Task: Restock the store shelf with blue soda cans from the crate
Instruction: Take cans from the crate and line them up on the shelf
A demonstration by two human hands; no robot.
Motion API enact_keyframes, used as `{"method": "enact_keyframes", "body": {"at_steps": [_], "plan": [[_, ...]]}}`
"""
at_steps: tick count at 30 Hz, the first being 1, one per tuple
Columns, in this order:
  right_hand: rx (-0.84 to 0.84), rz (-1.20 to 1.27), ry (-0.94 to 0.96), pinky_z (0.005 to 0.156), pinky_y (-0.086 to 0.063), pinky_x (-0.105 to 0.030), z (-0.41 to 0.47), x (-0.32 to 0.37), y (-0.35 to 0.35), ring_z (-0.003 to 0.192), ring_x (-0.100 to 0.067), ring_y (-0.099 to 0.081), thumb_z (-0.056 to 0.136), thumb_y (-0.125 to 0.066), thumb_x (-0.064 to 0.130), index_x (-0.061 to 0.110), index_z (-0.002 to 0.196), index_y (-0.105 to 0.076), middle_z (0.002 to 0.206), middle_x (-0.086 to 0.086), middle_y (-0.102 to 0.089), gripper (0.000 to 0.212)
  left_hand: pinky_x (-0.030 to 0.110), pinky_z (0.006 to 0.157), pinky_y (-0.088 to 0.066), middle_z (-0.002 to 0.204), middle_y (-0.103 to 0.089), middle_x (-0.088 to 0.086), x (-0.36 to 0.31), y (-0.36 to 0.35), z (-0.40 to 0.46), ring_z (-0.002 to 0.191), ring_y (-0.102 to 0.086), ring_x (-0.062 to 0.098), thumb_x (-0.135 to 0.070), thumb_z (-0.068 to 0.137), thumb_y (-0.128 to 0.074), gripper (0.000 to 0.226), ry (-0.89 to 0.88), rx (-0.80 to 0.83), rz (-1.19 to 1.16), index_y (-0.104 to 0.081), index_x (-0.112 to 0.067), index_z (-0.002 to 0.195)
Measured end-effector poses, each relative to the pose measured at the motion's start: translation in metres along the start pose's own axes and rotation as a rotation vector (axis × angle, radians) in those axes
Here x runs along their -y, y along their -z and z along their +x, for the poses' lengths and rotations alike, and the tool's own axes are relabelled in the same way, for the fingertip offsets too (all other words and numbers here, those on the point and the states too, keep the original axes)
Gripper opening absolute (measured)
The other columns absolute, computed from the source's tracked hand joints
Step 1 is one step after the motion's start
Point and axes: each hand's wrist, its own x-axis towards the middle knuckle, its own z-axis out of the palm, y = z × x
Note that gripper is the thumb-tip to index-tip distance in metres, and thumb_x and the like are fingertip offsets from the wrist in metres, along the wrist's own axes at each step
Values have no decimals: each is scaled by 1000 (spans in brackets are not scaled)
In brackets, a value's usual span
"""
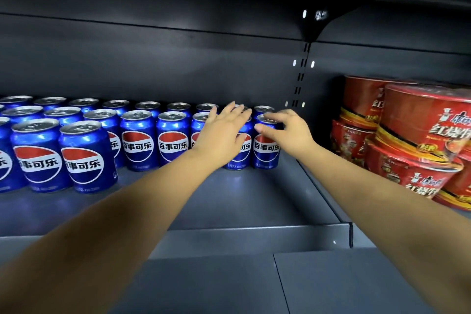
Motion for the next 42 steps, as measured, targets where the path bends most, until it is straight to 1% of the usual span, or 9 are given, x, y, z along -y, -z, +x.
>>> {"method": "enact_keyframes", "body": {"at_steps": [7, 11, 15, 19, 23, 28, 32, 36, 42], "plan": [[-51, 786, -479, 109, -35, -37, 10, -41, -3, 125, -15, -49, 89, -43, 62, 21, 138, -47, 141, 4, -49, 64, 56, 101, -35, 142, -47, 8, -12, -37, -17, 132, -42, 30, -19, 61, -79, 77, -460, -237, 360, -52, -19, 134], [35, 943, -612, 82, -51, -31, 10, -49, -15, 103, -16, -58, 98, -23, 55, 19, 122, -54, 117, -2, -63, 53, 54, 108, -26, 147, -41, 2, -8, -55, -13, 136, -31, 26, -28, 68, -75, 77, -599, -258, 472, -44, -28, 138], [-8, 1069, -661, 103, -41, -45, 23, -59, -34, 119, -27, -55, 96, -21, 61, 12, 131, -53, 131, -11, -57, 68, 48, 111, -14, 146, -42, -3, 6, -62, -5, 136, -37, 21, -48, 72, -70, 71, -606, -222, 638, -47, -31, 137], [64, 1068, -676, 63, -55, -31, 32, -61, -50, 65, -23, -71, 97, -22, 58, 6, 92, -66, 74, -12, -73, 68, 46, 113, -6, 149, -37, -7, 12, -69, -3, 138, -26, 19, -51, 76, -64, 69, -595, -219, 653, -43, -31, 139], [82, 1064, -652, 48, -54, -24, 34, -66, -51, 53, -19, -68, 97, -22, 57, 8, 82, -64, 61, -8, -70, 66, 46, 113, -2, 149, -36, -8, 13, -69, -3, 138, -25, 19, -52, 78, -62, 69, -590, -229, 675, -41, -31, 140], [66, 1117, -694, 75, -52, -38, 32, -68, -52, 95, -30, -67, 90, -23, 70, 7, 110, -66, 100, -17, -71, 79, 45, 112, -2, 149, -37, -8, 11, -68, -4, 138, -31, 17, -56, 77, -61, 69, -583, -187, 688, -41, -32, 139], [-2, 1101, -695, 67, -48, -34, 29, -66, -54, 57, -18, -69, 95, -25, 60, 10, 85, -64, 63, -7, -71, 64, 46, 114, -6, 149, -36, -9, 8, -64, -5, 138, -33, 17, -59, 79, -56, 66, -562, -96, 655, -42, -35, 139], [-43, 1098, -678, 74, -51, -35, 25, -56, -55, 80, -25, -68, 92, -25, 66, 10, 95, -67, 76, -9, -73, 70, 50, 111, 14, 158, -13, -3, -2, -49, -9, 146, -11, 21, -45, 92, -42, 61, -542, -9, 609, -23, -30, 148], [-313, 987, -742, 90, -51, -43, 15, -45, -57, 100, -29, -64, 90, -40, 63, 5, 117, -60, 116, -12, -64, 66, 50, 110, -24, 150, -35, 5, 3, -14, -32, 139, -33, 24, -36, 86, -33, 57, -365, -55, 350, -42, -23, 141]]}}
